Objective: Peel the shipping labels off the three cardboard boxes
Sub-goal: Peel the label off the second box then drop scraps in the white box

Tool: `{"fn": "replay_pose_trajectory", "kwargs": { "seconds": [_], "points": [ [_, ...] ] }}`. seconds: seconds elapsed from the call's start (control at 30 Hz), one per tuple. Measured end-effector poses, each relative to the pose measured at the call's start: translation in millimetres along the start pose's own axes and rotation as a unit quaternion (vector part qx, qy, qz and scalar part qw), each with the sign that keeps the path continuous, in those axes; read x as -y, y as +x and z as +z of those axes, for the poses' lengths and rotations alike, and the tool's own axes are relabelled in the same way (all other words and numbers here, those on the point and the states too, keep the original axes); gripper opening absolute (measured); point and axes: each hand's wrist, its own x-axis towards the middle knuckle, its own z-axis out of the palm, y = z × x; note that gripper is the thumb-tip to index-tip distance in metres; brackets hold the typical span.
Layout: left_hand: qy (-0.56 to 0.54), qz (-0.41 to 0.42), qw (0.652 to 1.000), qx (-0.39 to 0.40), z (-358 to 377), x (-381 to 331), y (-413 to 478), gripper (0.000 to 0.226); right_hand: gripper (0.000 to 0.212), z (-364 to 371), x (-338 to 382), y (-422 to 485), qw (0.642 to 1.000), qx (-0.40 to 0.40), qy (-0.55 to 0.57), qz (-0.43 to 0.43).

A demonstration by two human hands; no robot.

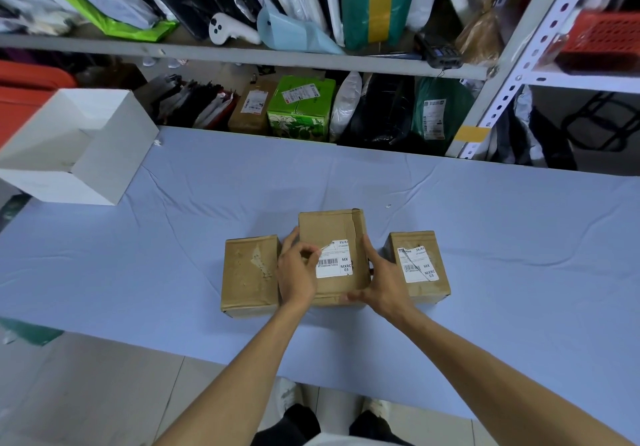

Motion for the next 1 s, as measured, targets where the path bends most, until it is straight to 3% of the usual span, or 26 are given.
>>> {"fn": "replay_pose_trajectory", "kwargs": {
  "seconds": [0.33, 0.47, 0.7, 1.0],
  "points": [
    [0.031, 0.043, 0.997, 0.052, -2.5, 1.8, 5.5, 0.002, 0.131, 0.1, -0.5, -1.5, 1.000, -0.004, 0.020, 0.003],
    [0.028, 0.044, 0.997, 0.054, -4.5, 4.4, 7.7, 0.022, 0.130, -0.4, 2.5, -1.7, 1.000, -0.005, 0.001, 0.000],
    [0.040, 0.041, 0.996, 0.066, -4.8, 3.7, 8.5, 0.013, 0.128, -0.9, 4.0, -0.2, 1.000, -0.007, -0.002, -0.001],
    [0.012, 0.053, 0.996, 0.074, -7.2, 0.0, 5.7, 0.031, 0.122, -0.9, -0.8, -2.6, 1.000, -0.008, 0.017, 0.015]
  ]
}}
